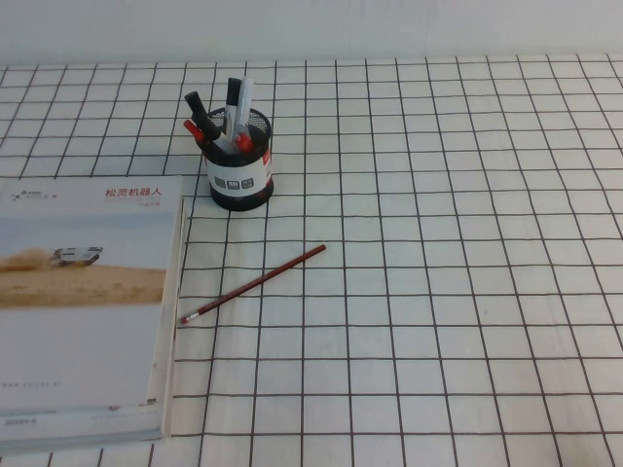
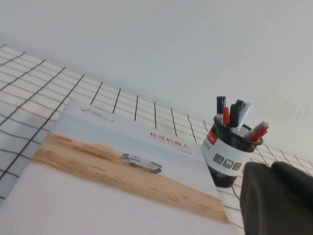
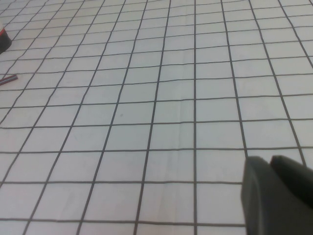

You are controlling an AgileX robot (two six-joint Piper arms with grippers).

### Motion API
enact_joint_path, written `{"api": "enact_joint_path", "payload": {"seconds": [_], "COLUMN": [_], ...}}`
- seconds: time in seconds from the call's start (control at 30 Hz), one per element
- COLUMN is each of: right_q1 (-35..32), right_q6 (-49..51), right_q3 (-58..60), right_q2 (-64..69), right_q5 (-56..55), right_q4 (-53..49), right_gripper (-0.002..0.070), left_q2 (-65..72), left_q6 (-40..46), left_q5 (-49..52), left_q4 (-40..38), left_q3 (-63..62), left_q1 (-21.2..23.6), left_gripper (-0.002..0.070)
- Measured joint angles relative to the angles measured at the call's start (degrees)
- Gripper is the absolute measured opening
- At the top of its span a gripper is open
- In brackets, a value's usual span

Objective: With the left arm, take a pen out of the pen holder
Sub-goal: 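Take a marker out of the pen holder and lay it on the table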

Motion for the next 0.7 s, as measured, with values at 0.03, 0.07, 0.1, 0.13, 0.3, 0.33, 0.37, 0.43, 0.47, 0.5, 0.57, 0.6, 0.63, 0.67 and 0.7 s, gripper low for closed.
{"api": "enact_joint_path", "payload": {"seconds": [0.03, 0.07, 0.1, 0.13, 0.3, 0.33, 0.37, 0.43, 0.47, 0.5, 0.57, 0.6, 0.63, 0.67, 0.7], "right_q1": [0.0, 0.0, 0.0, 0.0, 0.0, 0.0, 0.0, 0.0, 0.0, 0.0, 0.0, 0.0, 0.0, 0.0, 0.0], "right_q6": [0.0, 0.0, 0.0, 0.0, 0.0, 0.0, 0.0, 0.0, 0.0, 0.0, 0.0, 0.0, 0.0, 0.0, 0.0], "right_q3": [0.0, 0.0, 0.0, 0.0, 0.0, 0.0, 0.0, 0.0, 0.0, 0.0, 0.0, 0.0, 0.0, 0.0, 0.0], "right_q2": [0.0, 0.0, 0.0, 0.0, 0.0, 0.0, 0.0, 0.0, 0.0, 0.0, 0.0, 0.0, 0.0, 0.0, 0.0], "right_q5": [0.0, 0.0, 0.0, 0.0, 0.0, 0.0, 0.0, 0.0, 0.0, 0.0, 0.0, 0.0, 0.0, 0.0, 0.0], "right_q4": [0.0, 0.0, 0.0, 0.0, 0.0, 0.0, 0.0, 0.0, 0.0, 0.0, 0.0, 0.0, 0.0, 0.0, 0.0], "right_gripper": [-0.0015, -0.0015, -0.0015, -0.0015, -0.0015, -0.0015, -0.0015, -0.0015, -0.0015, -0.0015, -0.0015, -0.0015, -0.0015, -0.0015, -0.0015], "left_q2": [0.6, 1.8, 3.0, 4.8, 16.1, 18.9, 21.6, 26.6, 29.3, 31.3, 36.0, 38.2, 40.3, 42.3, 44.2], "left_q6": [0.0, 0.0, 0.0, 0.0, 2.9, 3.4, 4.0, 4.6, 5.2, 5.8, 7.8, 8.8, 9.5, 10.1, 10.5], "left_q5": [0.9, 1.6, 2.0, 2.2, 5.5, 6.7, 8.0, 9.5, 9.6, 9.4, 8.1, 7.0, 6.0, 4.7, 3.4], "left_q4": [0.0, 0.0, 0.0, 0.0, 0.0, 0.0, 0.0, 0.0, 0.0, 0.0, 0.0, 0.0, 0.0, 0.0, 0.0], "left_q3": [-0.3, -1.2, -2.2, -3.8, -14.5, -16.4, -18.8, -22.9, -24.8, -26.6, -29.5, -30.7, -31.6, -32.5, -33.4], "left_q1": [0.0, 0.0, 0.0, 0.0, 0.0, 0.0, 0.0, 0.0, 0.0, 0.0, 0.0, 0.0, 0.0, 0.0, -0.3], "left_gripper": [-0.0004, -0.0004, -0.0004, -0.0004, -0.0004, -0.0004, -0.0004, -0.0004, -0.0004, -0.0004, -0.0004, -0.0004, -0.0004, -0.0004, -0.0004]}}
